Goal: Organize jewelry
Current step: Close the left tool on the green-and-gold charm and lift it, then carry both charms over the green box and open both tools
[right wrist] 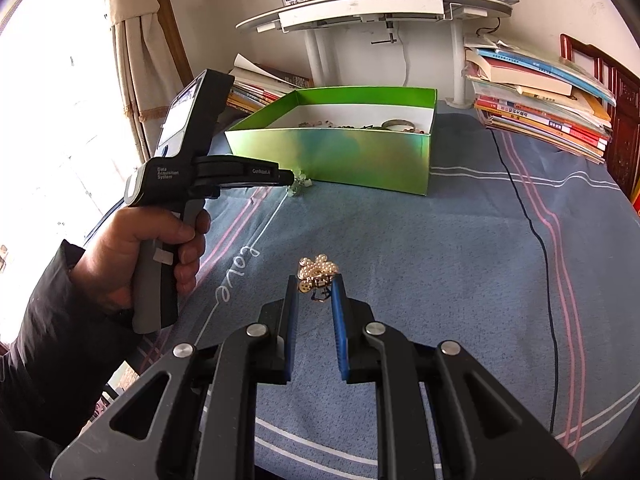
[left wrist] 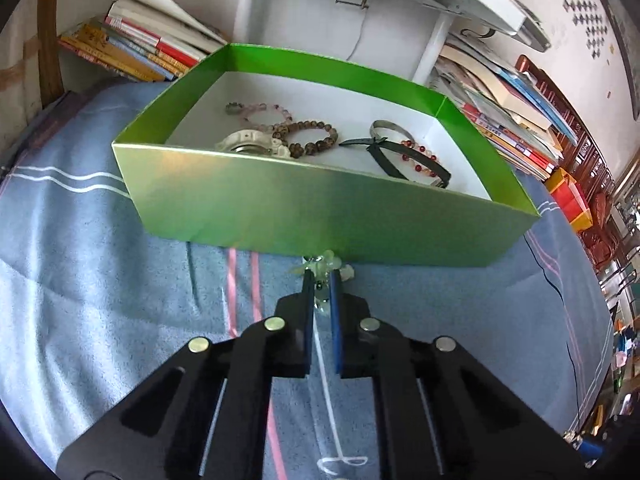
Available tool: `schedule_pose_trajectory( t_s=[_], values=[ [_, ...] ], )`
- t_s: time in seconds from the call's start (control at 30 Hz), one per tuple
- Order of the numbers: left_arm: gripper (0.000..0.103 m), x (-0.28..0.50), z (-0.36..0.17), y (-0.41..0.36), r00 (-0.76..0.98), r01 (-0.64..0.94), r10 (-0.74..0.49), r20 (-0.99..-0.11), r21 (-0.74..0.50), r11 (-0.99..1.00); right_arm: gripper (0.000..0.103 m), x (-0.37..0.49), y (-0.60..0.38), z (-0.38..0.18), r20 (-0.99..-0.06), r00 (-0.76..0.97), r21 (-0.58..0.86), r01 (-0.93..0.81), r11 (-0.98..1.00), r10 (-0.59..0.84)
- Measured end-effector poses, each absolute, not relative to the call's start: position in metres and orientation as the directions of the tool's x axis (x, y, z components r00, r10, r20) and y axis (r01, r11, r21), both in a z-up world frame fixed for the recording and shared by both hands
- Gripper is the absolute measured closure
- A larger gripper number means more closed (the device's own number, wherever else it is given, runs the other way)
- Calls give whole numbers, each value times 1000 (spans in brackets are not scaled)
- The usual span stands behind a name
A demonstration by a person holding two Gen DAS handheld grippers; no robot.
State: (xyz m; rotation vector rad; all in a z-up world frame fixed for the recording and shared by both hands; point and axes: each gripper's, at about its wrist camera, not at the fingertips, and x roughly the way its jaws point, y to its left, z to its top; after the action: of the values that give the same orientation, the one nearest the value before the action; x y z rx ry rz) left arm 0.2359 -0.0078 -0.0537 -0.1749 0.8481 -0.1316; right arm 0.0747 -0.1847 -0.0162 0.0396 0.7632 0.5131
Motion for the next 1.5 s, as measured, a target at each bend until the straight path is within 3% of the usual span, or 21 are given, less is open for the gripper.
schedule_pose_trajectory(
  t_s=[0.5,0.73,1.5],
  values=[
    [96,112,11,-13,774,153,-158,-613,-61,986,87,54,-179,5,-596,656,202,-437,876,464],
    [96,70,12,-10,770,160,-149,-620,-38,986,87,47,-178,8,-581,669,202,-433,879,463],
    [95,86,27,1,778,165,-151,-610,-34,986,87,73,-175,21,-557,703,168,-426,889,442]
  ],
)
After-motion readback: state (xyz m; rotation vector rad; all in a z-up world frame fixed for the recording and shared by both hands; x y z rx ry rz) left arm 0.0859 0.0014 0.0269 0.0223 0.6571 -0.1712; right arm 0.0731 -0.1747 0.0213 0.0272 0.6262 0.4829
